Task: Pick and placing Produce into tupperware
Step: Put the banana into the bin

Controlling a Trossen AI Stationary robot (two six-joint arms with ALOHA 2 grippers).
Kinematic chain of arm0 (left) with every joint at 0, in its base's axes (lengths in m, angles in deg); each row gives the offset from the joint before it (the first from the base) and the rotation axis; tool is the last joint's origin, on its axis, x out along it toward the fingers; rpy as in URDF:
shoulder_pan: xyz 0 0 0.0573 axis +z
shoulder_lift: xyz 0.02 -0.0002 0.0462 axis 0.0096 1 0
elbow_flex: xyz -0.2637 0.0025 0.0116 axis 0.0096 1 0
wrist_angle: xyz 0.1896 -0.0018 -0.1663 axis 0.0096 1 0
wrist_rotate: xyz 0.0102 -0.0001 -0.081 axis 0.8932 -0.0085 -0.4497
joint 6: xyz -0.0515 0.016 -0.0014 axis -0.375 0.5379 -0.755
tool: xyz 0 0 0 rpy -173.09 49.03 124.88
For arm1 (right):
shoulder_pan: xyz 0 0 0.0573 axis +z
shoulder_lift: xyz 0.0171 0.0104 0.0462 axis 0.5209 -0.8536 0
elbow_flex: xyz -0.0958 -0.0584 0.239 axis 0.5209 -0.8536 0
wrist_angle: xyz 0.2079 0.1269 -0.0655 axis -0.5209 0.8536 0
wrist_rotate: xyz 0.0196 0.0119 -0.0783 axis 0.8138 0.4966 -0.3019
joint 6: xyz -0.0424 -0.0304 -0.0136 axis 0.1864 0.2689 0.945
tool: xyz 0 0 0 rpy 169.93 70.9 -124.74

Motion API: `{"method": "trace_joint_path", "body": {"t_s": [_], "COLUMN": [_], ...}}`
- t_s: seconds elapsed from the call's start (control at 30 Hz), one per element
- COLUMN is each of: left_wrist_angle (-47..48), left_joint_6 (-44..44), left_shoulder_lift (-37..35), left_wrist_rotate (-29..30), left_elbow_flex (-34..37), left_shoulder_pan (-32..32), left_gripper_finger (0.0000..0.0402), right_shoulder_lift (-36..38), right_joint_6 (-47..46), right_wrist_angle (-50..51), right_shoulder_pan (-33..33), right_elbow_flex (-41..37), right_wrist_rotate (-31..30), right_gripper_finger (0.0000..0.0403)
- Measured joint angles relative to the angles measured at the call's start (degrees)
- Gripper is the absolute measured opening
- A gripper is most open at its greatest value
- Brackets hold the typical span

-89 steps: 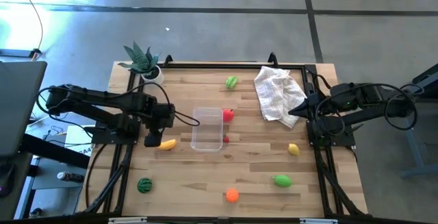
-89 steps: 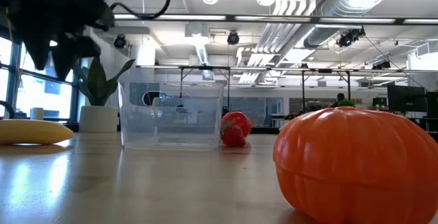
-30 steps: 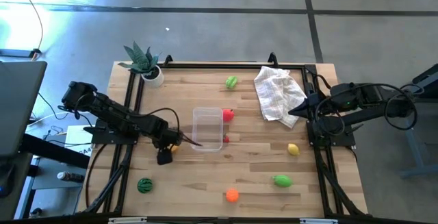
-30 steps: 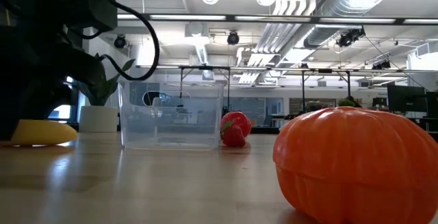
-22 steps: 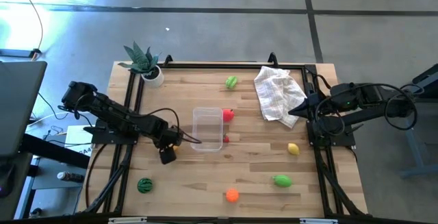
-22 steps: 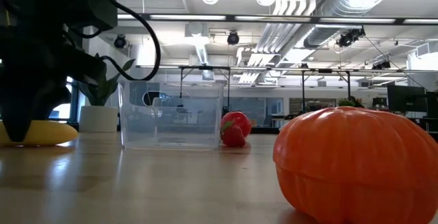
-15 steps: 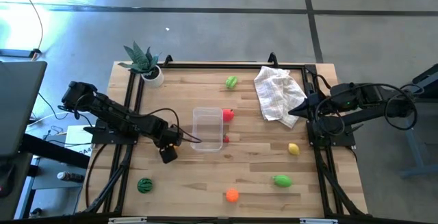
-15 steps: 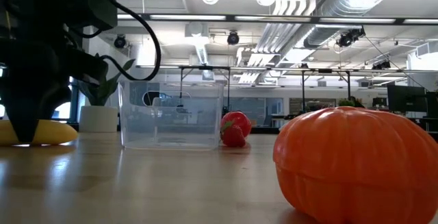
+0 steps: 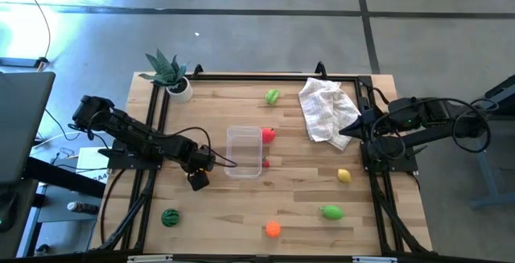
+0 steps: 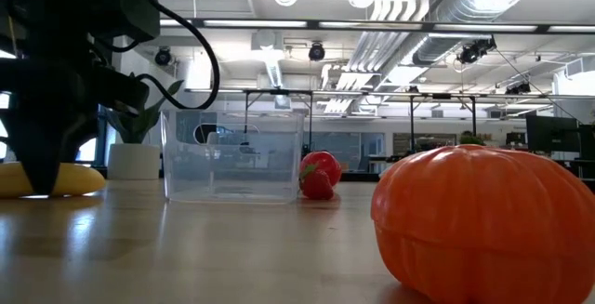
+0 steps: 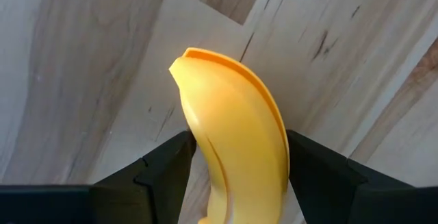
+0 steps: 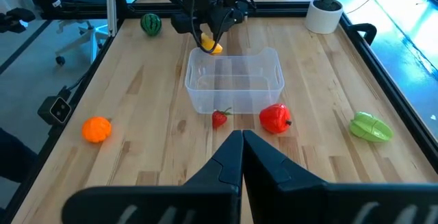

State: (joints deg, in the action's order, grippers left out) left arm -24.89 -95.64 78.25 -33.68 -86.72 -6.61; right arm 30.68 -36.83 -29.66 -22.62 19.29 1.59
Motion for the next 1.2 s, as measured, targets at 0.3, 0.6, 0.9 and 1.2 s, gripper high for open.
{"method": "trace_joint_path", "body": {"t_s": [0.3,0.6,0.9,1.2], "left_wrist_angle": [0.04,-0.10,-0.63,-1.28], "left_joint_6": [-0.24,-0.26,-0.20,1.71], "left_shoulder_lift": [0.00,-0.03,0.00,0.00], "left_wrist_rotate": [0.93,1.44,1.75,1.95], "left_elbow_flex": [0.02,0.07,0.09,0.03], "left_shoulder_pan": [0.02,0.04,0.02,0.02], "left_gripper_finger": [0.0201,0.0141,0.0163,0.0165], "right_shoulder_lift": [0.02,0.00,0.00,0.02], "right_joint_6": [0.01,0.00,0.00,0.00], "right_wrist_angle": [0.00,0.00,0.00,0.00], "right_shoulder_pan": [0.00,0.00,0.00,-0.02], "right_elbow_flex": [0.00,0.00,0.00,0.00], "right_wrist_rotate": [0.00,0.00,0.00,0.00], "right_gripper_finger": [0.0000,0.0000,0.0000,0.0000]}}
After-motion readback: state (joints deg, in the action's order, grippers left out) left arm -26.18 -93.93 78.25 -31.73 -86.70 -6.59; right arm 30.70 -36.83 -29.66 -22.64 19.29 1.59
